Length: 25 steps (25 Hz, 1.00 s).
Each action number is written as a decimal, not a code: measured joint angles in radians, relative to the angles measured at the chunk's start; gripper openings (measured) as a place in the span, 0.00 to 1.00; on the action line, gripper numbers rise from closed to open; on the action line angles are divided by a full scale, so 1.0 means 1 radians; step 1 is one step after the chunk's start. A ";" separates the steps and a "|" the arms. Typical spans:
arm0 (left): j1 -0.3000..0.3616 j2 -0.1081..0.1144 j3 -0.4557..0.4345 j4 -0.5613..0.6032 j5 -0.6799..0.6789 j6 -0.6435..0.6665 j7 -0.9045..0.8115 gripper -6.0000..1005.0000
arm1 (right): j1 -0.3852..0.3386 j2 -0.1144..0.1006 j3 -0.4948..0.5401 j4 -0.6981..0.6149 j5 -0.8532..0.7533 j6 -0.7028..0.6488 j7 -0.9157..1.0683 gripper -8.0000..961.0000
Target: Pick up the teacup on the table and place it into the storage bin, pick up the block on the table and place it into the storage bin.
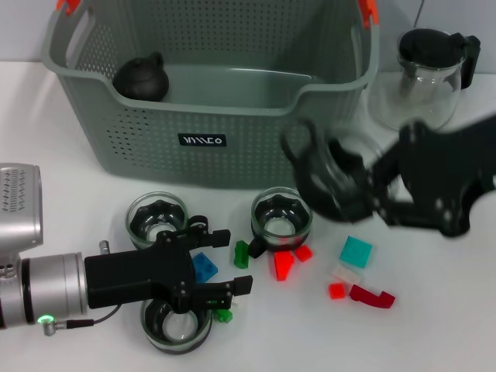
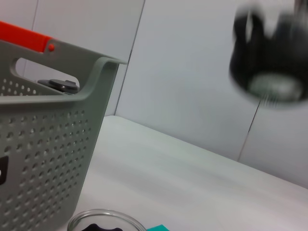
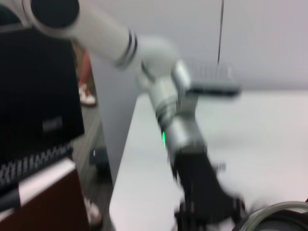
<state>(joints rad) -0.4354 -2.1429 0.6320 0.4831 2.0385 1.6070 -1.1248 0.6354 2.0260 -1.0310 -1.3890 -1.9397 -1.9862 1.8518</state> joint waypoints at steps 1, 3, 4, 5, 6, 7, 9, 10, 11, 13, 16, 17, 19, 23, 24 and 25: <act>-0.001 0.000 0.000 -0.001 0.000 -0.001 0.000 0.87 | 0.017 -0.006 0.007 -0.007 0.034 0.000 0.025 0.07; -0.004 0.000 0.000 -0.004 0.000 -0.002 0.000 0.87 | 0.067 -0.015 0.038 -0.012 0.082 0.004 0.072 0.07; -0.005 0.000 0.000 -0.005 0.000 -0.002 0.000 0.87 | 0.101 -0.018 0.068 -0.007 0.092 0.008 0.098 0.07; -0.006 0.000 0.000 -0.005 -0.001 -0.002 0.000 0.87 | 0.140 -0.018 0.103 0.004 0.092 0.017 0.119 0.07; -0.008 -0.001 0.000 -0.006 -0.001 -0.003 0.000 0.87 | 0.177 -0.018 0.134 0.022 0.079 0.031 0.137 0.07; -0.009 -0.001 0.000 -0.006 -0.001 -0.002 0.000 0.87 | 0.212 -0.019 0.159 0.042 0.065 0.046 0.150 0.07; -0.010 -0.002 0.000 -0.006 -0.001 0.000 0.000 0.87 | 0.288 -0.030 0.182 0.119 0.011 0.118 0.163 0.07; -0.010 -0.002 0.000 -0.006 -0.001 0.001 0.000 0.87 | 0.324 -0.037 0.184 0.162 -0.019 0.158 0.163 0.07; -0.010 -0.002 0.000 -0.006 -0.001 0.003 0.000 0.87 | 0.358 -0.046 0.178 0.222 -0.052 0.205 0.156 0.07; -0.010 -0.002 0.000 -0.006 -0.002 0.003 0.000 0.87 | 0.408 -0.054 0.166 0.328 -0.120 0.285 0.132 0.07; -0.010 -0.002 0.000 -0.006 -0.002 0.001 0.000 0.87 | 0.480 -0.057 0.149 0.504 -0.238 0.442 0.074 0.07; -0.010 -0.002 0.000 -0.006 -0.002 0.000 0.000 0.87 | 0.498 -0.055 0.142 0.563 -0.272 0.505 0.052 0.07; -0.013 -0.003 0.000 -0.006 -0.002 -0.003 0.000 0.87 | 0.521 -0.049 0.125 0.649 -0.314 0.602 0.020 0.07; -0.019 -0.003 0.000 -0.006 -0.003 -0.007 0.000 0.87 | 0.537 -0.031 0.053 0.772 -0.361 0.796 -0.015 0.07; -0.020 -0.002 0.000 -0.006 -0.003 -0.007 0.000 0.87 | 0.538 -0.027 0.027 0.793 -0.367 0.848 -0.015 0.07; -0.021 -0.002 0.000 -0.006 -0.003 -0.007 0.000 0.87 | 0.538 -0.024 0.012 0.806 -0.370 0.876 -0.016 0.07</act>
<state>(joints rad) -0.4563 -2.1445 0.6320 0.4772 2.0354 1.6002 -1.1244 1.1736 2.0017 -1.0195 -0.5831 -2.3095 -1.1103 1.8363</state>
